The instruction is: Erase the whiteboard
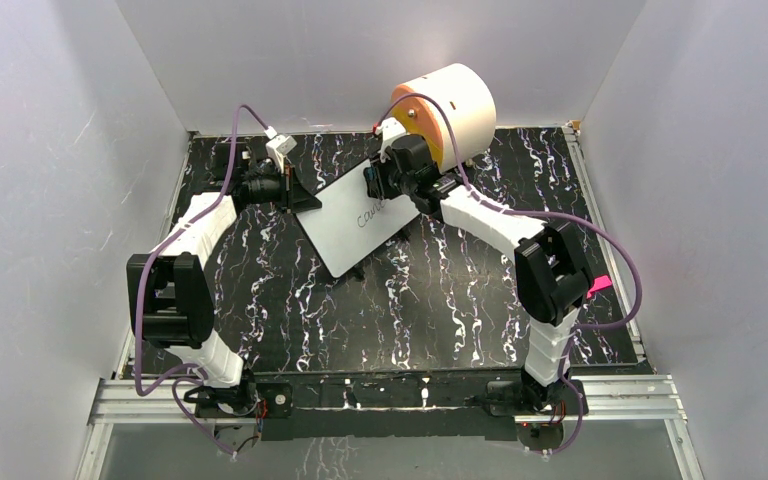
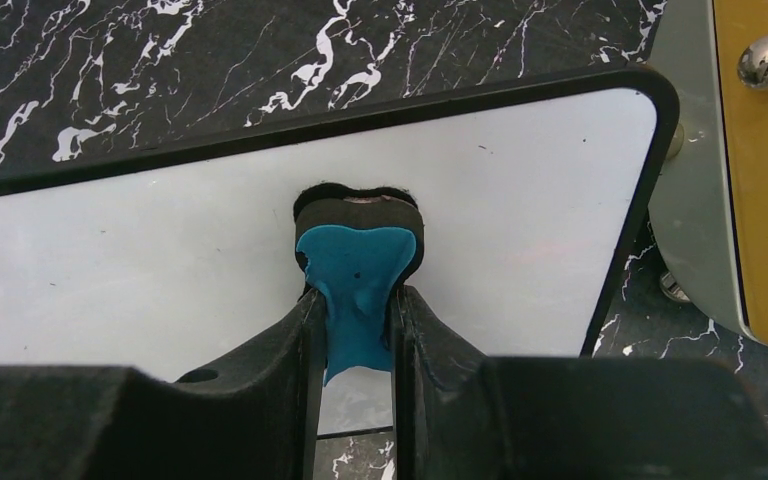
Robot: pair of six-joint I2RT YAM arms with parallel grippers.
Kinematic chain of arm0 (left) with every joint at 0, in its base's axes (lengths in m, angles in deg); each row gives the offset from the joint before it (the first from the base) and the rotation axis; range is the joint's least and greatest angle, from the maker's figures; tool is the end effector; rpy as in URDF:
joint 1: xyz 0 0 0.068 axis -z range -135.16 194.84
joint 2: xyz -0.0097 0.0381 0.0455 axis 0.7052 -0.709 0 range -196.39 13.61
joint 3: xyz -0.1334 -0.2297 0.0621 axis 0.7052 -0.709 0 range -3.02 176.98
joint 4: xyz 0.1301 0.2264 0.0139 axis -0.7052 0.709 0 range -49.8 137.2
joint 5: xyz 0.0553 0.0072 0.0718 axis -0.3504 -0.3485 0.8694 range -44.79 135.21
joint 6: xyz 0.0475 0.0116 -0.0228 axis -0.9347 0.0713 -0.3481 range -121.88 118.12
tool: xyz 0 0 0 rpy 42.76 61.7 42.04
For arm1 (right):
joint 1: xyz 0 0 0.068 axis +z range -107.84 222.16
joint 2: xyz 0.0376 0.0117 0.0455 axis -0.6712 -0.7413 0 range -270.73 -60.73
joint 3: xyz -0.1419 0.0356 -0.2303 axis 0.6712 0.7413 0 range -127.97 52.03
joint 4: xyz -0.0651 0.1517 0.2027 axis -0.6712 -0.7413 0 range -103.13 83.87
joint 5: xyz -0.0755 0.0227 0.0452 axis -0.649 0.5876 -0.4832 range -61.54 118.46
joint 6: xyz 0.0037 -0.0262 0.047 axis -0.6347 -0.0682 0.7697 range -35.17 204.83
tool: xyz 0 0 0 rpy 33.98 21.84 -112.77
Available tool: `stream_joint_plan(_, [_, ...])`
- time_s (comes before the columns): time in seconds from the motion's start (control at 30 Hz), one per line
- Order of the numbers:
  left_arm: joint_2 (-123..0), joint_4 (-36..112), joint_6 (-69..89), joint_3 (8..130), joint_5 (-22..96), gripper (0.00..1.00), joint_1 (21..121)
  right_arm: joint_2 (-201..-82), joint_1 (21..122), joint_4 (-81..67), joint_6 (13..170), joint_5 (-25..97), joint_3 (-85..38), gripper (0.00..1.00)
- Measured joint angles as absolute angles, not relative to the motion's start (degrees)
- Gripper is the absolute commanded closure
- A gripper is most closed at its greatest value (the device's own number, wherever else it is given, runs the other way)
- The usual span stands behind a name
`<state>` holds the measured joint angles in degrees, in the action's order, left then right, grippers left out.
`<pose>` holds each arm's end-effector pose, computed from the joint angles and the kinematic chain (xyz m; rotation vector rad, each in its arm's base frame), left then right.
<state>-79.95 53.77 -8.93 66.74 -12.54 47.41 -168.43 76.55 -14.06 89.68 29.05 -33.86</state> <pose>0.3570 -0.0462 0.2765 0.7044 1.9290 -1.0535 0.3671 0.2518 0.2753 -0.5462 2.0465 0.4229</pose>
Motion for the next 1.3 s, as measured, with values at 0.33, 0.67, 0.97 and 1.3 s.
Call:
stream_joint_plan(0.33, [-79.9,54.2,-9.0,66.8,-12.5,1.0,47.4,-168.8,79.0,-16.0,88.6,25.8,-35.3,0.82])
stream_joint_plan(0.67, [-79.9,54.2,-8.9,66.8,-12.4,1.0,47.4,-168.8,84.3,-16.3,86.3,23.5,-35.6,0.82])
stream_joint_plan(0.97, [-79.9,54.1,-9.0,66.8,-12.4,1.0,47.4,-168.7,82.9,-16.3,86.5,25.1,-35.6,0.83])
stream_joint_plan(1.3, [-79.9,54.0,-8.9,66.8,-11.9,1.0,47.7,-169.2,74.8,-15.8,89.1,31.1,-35.7,0.83])
